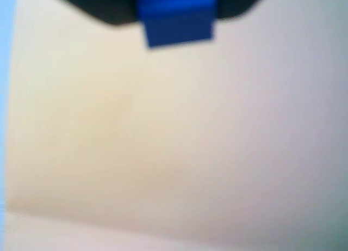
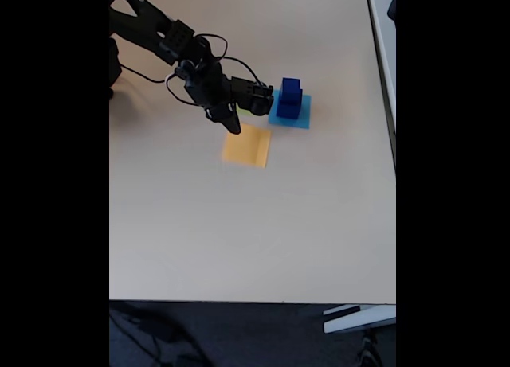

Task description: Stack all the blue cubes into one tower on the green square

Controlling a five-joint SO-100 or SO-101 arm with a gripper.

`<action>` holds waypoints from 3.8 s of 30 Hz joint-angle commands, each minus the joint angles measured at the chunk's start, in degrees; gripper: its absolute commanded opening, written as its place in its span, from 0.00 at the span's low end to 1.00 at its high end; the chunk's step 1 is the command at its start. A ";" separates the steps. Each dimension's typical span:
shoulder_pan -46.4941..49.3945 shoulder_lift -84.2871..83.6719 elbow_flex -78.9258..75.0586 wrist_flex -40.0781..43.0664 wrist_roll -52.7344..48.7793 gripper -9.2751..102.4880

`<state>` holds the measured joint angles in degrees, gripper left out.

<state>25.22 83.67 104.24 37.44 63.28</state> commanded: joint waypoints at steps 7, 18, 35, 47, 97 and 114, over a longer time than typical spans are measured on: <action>-4.66 10.02 -4.57 7.56 11.95 0.14; -11.78 9.49 -7.03 14.24 23.73 0.14; -20.21 7.56 -4.31 14.06 34.10 0.13; -20.39 7.56 2.46 9.14 34.45 0.13; -20.21 5.80 6.06 2.90 33.75 0.14; -20.57 5.80 0.70 -3.08 28.92 0.32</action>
<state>4.92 89.03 109.07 35.60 92.64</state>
